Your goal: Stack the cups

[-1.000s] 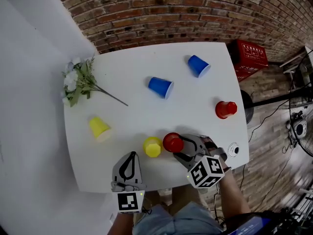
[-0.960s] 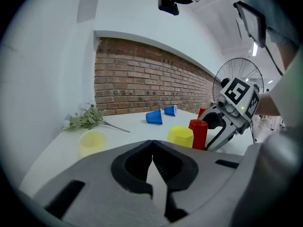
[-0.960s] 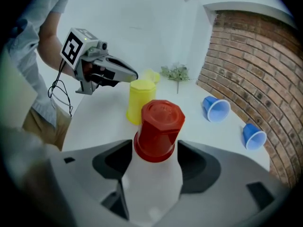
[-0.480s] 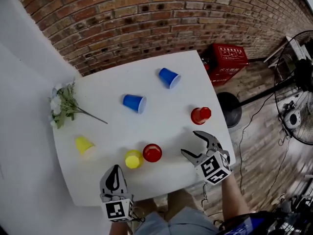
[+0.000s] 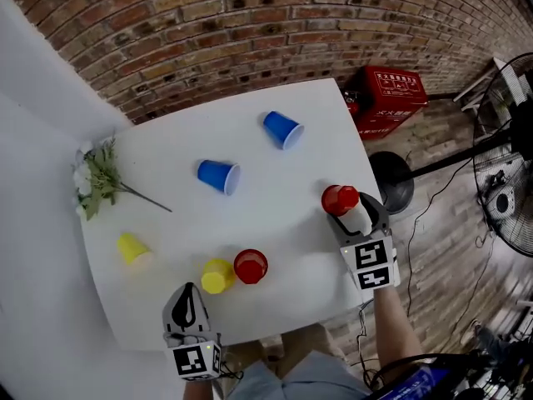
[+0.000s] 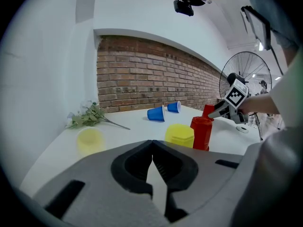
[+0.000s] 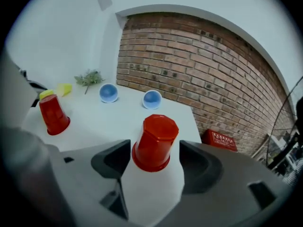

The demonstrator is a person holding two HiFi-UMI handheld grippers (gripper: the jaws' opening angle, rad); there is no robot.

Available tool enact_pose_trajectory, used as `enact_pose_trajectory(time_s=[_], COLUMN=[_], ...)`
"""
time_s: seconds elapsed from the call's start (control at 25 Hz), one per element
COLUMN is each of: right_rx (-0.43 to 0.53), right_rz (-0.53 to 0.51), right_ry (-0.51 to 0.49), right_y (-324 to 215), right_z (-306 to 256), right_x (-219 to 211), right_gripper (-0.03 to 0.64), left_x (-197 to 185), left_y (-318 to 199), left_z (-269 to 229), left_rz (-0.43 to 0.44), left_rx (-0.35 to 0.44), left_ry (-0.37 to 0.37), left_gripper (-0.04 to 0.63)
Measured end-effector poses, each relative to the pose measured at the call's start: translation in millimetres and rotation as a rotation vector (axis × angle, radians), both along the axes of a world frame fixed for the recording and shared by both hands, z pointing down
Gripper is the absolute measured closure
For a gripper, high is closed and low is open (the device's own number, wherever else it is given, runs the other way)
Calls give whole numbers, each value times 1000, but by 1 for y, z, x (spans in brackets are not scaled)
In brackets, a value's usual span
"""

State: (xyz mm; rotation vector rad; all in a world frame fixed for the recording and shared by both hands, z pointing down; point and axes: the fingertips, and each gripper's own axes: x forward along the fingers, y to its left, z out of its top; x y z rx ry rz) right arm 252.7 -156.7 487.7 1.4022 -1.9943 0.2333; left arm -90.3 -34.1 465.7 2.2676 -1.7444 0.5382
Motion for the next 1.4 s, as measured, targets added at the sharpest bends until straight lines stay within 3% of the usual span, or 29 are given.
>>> enact_pose_trajectory(time_s=[0.32, 1.04, 1.4], right_rx=[-24, -46, -60], right_rz=[-40, -444, -488], right_ry=[-25, -63, -17], right_y=[-8, 88, 96], right_z=[9, 8, 12], right_x=[-7, -135, -149], right_gripper=[339, 342, 342], left_x=[3, -3, -14], left_y=[-5, 17, 21], left_z=[0, 1, 6], left_rz=[-15, 27, 28], left_rx=[-7, -7, -5], left_ry=[-12, 3, 9], left_gripper=[589, 589, 589])
